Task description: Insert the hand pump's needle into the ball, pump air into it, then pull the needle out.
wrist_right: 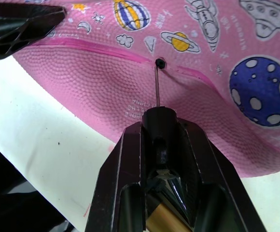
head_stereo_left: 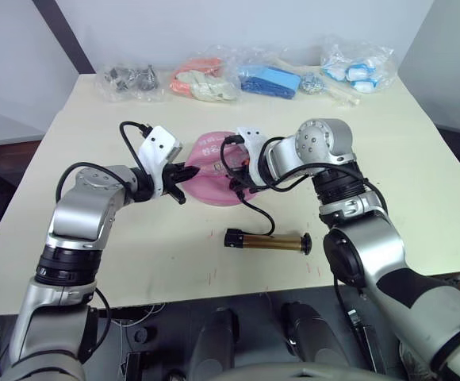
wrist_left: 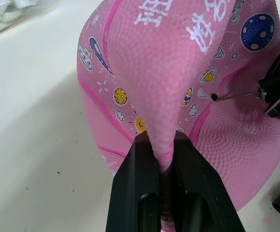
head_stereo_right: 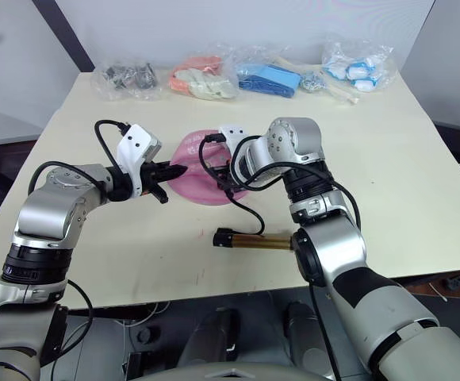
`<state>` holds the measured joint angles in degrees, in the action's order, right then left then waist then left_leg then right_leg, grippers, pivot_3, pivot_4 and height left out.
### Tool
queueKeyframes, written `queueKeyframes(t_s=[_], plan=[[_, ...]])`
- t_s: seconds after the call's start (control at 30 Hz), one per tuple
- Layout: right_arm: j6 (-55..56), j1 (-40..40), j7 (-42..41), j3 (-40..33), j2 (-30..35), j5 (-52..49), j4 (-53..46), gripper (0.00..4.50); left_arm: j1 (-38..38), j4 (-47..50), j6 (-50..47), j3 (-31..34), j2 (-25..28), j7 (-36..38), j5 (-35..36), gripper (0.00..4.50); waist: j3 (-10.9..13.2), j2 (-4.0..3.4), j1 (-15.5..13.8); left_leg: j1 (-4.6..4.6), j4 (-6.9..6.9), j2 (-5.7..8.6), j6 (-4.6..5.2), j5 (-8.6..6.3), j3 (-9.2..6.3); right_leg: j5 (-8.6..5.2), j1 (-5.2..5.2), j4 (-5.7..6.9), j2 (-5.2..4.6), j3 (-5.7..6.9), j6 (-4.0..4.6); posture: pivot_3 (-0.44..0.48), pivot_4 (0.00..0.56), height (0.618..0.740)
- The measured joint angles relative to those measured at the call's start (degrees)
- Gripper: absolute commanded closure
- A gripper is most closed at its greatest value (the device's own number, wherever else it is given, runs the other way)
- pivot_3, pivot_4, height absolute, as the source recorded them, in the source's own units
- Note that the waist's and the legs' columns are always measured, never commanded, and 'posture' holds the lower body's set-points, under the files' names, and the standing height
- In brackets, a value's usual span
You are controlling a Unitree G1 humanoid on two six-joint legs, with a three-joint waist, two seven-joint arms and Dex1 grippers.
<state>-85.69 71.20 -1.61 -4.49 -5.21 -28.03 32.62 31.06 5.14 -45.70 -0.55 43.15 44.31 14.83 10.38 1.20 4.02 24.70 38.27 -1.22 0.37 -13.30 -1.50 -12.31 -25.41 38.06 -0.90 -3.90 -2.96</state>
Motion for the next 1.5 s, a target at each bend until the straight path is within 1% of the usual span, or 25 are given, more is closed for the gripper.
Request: queueKeyframes(t_s=[0.53, 0.73, 0.9, 1.1, 1.33, 1.5], plan=[[-0.4, 0.0, -0.2, -3.6, -1.9, 4.2, 0.1, 4.16, -0.6, 0.8, 0.0, 0.0, 0.0, -0.3, 0.0, 4.46, 0.0, 0.00, 0.0, -0.01, 0.00, 0.00, -0.01, 0.00, 0.00, 0.01, 0.00, 0.01, 0.00, 0.00, 0.01, 0.000, 0.150, 0.740], [0.1, 0.3, -0.6, -4.9, -2.1, 5.1, 1.7, 4.16, -0.9, 1.2, 0.0, 0.0, 0.0, -0.4, 0.0, 4.46, 0.0, -0.01, 0.0, -0.07, 0.00, 0.00, -0.01, 0.01, 0.00, 0.02, 0.02, 0.02, 0.01, 0.00, 0.02, 0.000, 0.150, 0.740], [0.6, 1.8, 0.0, -7.4, -2.8, 6.1, 4.5, 4.16, -1.5, 2.0, -0.1, 0.2, 0.0, -0.8, 0.0, 4.46, 0.0, 0.00, 0.1, -0.09, 0.00, -0.01, -0.01, 0.01, 0.01, 0.02, 0.04, 0.02, 0.01, 0.00, 0.04, 0.000, 0.150, 0.740], [0.6, 1.8, 1.1, -10.1, -3.5, 6.5, 5.0, 4.16, -1.7, 2.1, -0.2, 0.4, 0.0, -0.9, 0.0, 4.46, 0.0, 0.00, 0.2, -0.10, 0.00, -0.02, -0.01, 0.01, 0.01, 0.03, 0.04, 0.02, 0.02, 0.00, 0.04, 0.000, 0.150, 0.740], [-0.3, 3.4, 4.6, -16.4, -4.5, 6.3, 7.3, 4.16, -1.7, 2.1, -0.2, 0.4, 0.0, -1.0, 0.1, 4.46, 0.0, 0.00, 0.2, -0.08, -0.01, -0.02, -0.01, 0.01, 0.01, 0.03, 0.04, 0.01, 0.01, 0.00, 0.04, 0.000, 0.150, 0.740], [-0.7, 3.6, 5.6, -17.6, -4.5, 6.2, 7.4, 4.16, -1.7, 2.1, -0.2, 0.4, 0.0, -1.0, 0.2, 4.46, 0.0, -0.01, 0.1, -0.07, -0.03, -0.01, -0.01, 0.00, 0.01, 0.03, 0.04, -0.02, 0.00, 0.00, 0.04, 0.000, 0.150, 0.740]])
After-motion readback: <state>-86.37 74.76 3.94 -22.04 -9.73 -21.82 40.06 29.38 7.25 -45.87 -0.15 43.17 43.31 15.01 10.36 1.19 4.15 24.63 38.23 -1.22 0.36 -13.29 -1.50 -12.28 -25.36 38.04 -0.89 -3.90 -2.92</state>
